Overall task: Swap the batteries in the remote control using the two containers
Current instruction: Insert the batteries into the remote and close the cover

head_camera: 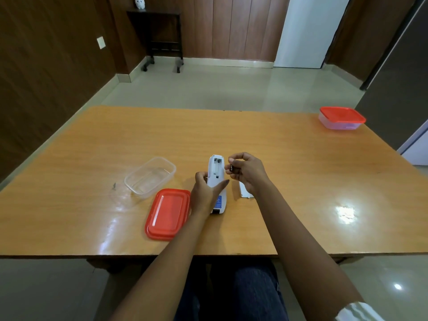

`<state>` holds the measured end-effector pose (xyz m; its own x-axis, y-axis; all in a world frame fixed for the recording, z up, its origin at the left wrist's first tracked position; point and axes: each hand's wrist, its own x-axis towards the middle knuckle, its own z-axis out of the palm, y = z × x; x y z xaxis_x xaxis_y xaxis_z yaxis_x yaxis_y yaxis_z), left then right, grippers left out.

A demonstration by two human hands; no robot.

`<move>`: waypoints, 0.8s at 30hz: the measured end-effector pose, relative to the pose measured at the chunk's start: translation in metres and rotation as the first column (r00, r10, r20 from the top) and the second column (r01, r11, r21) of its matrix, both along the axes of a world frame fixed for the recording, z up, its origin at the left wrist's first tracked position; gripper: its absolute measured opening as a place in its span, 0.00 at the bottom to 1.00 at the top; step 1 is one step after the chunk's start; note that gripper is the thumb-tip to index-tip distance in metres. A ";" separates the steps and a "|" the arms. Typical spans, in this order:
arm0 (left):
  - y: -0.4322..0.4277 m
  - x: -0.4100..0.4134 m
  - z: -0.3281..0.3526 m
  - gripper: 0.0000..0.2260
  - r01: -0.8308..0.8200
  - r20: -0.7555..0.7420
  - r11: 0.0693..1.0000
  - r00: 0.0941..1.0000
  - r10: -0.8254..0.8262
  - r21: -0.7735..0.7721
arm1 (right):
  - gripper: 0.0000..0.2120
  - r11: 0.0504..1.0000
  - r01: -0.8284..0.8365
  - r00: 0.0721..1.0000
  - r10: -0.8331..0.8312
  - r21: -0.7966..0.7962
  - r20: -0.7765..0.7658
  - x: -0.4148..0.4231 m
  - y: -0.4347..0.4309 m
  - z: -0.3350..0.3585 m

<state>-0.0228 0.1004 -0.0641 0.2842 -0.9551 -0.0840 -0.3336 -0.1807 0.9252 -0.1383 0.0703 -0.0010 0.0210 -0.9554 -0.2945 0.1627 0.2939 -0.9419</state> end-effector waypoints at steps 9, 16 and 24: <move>0.001 0.004 -0.007 0.26 0.023 -0.112 0.999 0.993 -0.026 -0.024 | 0.09 0.984 -0.177 0.982 0.175 0.014 0.072 0.001 0.003 0.007; -0.002 0.005 -0.004 0.24 0.047 -0.148 0.998 0.988 -0.053 -0.041 | 0.09 0.990 -0.033 0.947 -0.012 -0.134 -0.322 0.017 -0.005 0.003; -0.003 0.005 -0.006 0.23 0.040 -0.177 0.998 0.983 -0.047 -0.043 | 0.13 0.946 -0.079 0.817 -0.119 -0.315 -0.564 0.033 -0.007 -0.006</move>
